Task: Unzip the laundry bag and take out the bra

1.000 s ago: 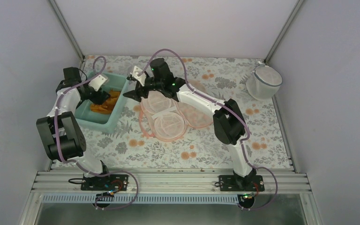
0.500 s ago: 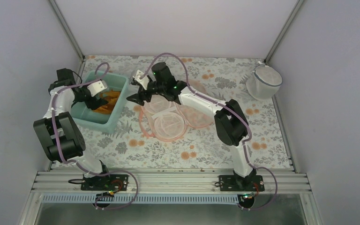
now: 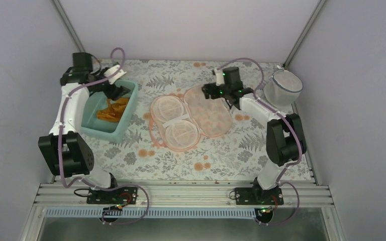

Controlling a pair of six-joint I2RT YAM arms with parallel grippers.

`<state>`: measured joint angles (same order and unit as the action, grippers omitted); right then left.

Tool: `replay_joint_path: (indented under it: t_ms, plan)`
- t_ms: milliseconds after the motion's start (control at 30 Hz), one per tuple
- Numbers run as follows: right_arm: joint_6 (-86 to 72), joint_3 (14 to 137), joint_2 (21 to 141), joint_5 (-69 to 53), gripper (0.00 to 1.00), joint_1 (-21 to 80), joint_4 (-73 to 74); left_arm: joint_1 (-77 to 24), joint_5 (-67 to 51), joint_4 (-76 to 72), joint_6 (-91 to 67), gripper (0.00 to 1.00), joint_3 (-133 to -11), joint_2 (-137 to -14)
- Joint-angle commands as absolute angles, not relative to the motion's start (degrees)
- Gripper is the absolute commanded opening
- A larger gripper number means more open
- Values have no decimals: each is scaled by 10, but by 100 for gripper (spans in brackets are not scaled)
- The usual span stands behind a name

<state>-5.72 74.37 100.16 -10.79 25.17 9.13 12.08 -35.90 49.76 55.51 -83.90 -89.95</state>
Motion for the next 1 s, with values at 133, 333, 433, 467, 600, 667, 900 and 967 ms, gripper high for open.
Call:
replay_joint_path:
  t_ms: [133,333,433,467,600,667,900,967]
  plan:
    - [-63,708,1060,-94,96,152,154,-63,-334,521,371,91,-839,-867]
    - [-32,758,1137,-111,92,128,184,-155,-299,482,249,93,-790,-867]
    - [-20,769,1167,-113,82,128,197,-177,-300,444,183,93,-737,-871]
    - [-16,770,1175,-118,78,128,198,-180,-302,433,165,93,-720,-873]
    - [-5,779,1195,-123,49,129,207,-189,-297,395,121,93,-670,-882]
    - [-1,780,1195,-130,31,129,205,-194,-293,379,113,93,-650,-885]
    - [-2,771,1149,-135,4,122,192,-201,-271,303,88,93,-565,-896]
    - [-7,763,1119,-139,4,112,187,-201,-266,288,87,93,-547,-898]
